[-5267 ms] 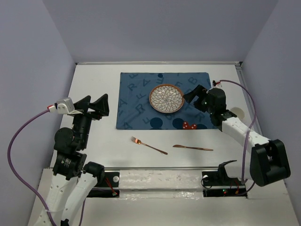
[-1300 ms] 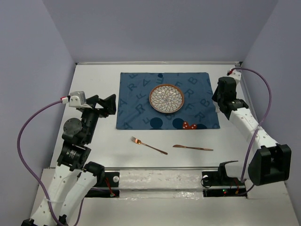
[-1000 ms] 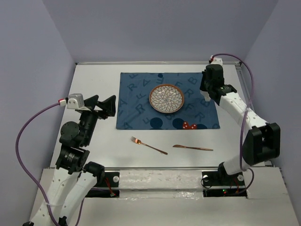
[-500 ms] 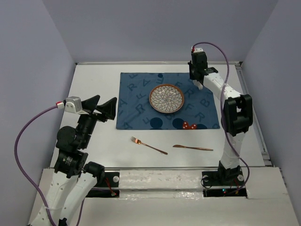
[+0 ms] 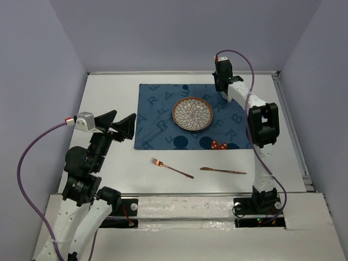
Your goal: Set the dinner table for one person
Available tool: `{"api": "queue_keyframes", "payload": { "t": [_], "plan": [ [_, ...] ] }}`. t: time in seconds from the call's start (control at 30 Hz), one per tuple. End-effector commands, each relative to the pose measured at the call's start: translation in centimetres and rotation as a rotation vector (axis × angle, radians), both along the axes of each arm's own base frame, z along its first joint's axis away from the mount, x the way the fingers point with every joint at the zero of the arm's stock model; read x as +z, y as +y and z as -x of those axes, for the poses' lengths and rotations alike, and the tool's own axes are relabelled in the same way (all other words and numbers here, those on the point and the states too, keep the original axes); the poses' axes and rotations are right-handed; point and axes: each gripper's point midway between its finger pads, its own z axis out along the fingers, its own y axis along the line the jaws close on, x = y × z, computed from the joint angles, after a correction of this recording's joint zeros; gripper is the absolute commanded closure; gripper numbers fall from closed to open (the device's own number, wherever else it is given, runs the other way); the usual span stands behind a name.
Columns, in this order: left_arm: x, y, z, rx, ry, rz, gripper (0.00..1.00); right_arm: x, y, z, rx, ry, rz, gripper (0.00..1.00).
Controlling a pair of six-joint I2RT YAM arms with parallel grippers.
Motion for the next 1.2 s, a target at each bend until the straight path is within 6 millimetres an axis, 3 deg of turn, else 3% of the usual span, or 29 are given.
{"api": "queue_keyframes", "payload": {
  "t": [0.0, 0.07, 0.17, 0.23, 0.33, 0.43, 0.53, 0.6, 0.63, 0.67, 0.7, 0.73, 0.77, 0.83, 0.87, 0.9, 0.93, 0.97, 1.0, 1.1, 1.17],
  "plan": [
    [1.6, -0.1, 0.5, -0.018, -0.054, 0.013, 0.01, 5.5, -0.7, -2.1, -0.031, -0.151, -0.022, 1.00],
    [1.5, -0.1, 0.5, -0.017, -0.053, 0.011, 0.01, 5.5, -1.1, -2.1, -0.051, -0.153, -0.046, 0.99],
    [1.5, 0.0, 0.4, -0.011, -0.051, 0.011, 0.01, 5.8, -1.6, -1.8, -0.068, -0.158, -0.069, 0.70],
    [1.4, 0.0, 0.3, -0.005, -0.046, 0.010, 0.01, 6.4, -2.1, -1.6, -0.070, -0.163, -0.075, 0.61],
    [1.3, 0.1, 0.1, 0.003, -0.041, 0.006, 0.01, 6.9, -2.1, -1.1, -0.066, -0.167, -0.079, 0.55],
    [1.2, 0.3, 0.0, 0.018, -0.037, 0.005, 0.01, 8.7, -1.7, -0.4, -0.063, -0.193, -0.124, 0.51],
    [1.1, 0.4, -0.1, 0.024, -0.035, 0.000, 0.01, 10.3, -1.0, 1.1, -0.043, -0.186, -0.184, 0.45],
    [1.3, 0.5, 0.1, 0.025, -0.042, 0.004, 0.01, 10.1, 0.0, 2.6, -0.015, -0.159, -0.254, 0.43],
    [1.3, 1.2, -0.1, 0.060, -0.041, 0.014, 0.01, 12.3, 1.6, 4.2, 0.023, -0.184, -0.305, 0.41],
    [1.4, 1.3, 0.0, 0.068, -0.045, 0.012, 0.01, 12.5, 2.8, 5.3, 0.053, -0.175, -0.332, 0.40],
    [1.3, 1.7, -0.2, 0.088, -0.044, 0.014, 0.01, 12.6, 5.5, 7.8, 0.122, -0.168, -0.360, 0.40],
    [1.3, 1.7, -0.2, 0.093, -0.042, 0.014, 0.01, 12.4, 5.4, 8.8, 0.131, -0.168, -0.371, 0.39],
    [1.2, 1.8, -0.3, 0.097, -0.039, 0.012, 0.01, 12.0, 8.4, 10.7, 0.199, -0.155, -0.391, 0.39],
    [0.9, 1.9, -0.6, 0.110, -0.028, 0.006, 0.01, 10.5, 11.6, 14.7, 0.300, -0.129, -0.444, 0.39],
    [0.8, 2.0, -0.8, 0.116, -0.022, 0.000, 0.01, 10.5, 15.2, 17.0, 0.399, -0.131, -0.476, 0.41],
    [0.7, 2.1, -0.9, 0.126, -0.016, 0.001, 0.01, 7.6, 16.3, 19.6, 0.431, -0.077, -0.471, 0.41],
    [0.6, 2.2, -1.0, 0.130, -0.013, -0.001, 0.01, 7.0, 17.8, 21.3, 0.471, -0.067, -0.486, 0.42],
    [0.5, 2.2, -1.0, 0.136, -0.011, 0.000, 0.01, 7.7, 19.3, 22.9, 0.518, -0.094, -0.515, 0.43],
    [0.5, 2.4, -1.0, 0.146, -0.013, 0.002, 0.01, 6.8, 22.2, 26.0, 0.600, -0.061, -0.519, 0.44],
    [0.4, 3.0, -1.2, 0.179, -0.014, 0.000, 0.01, 3.4, 25.5, 31.4, 0.682, -0.001, -0.451, 0.44],
    [0.0, 3.2, -1.5, 0.194, -0.003, -0.004, 0.01, 1.7, 26.3, 33.2, 0.705, 0.030, -0.406, 0.43]
  ]
}}
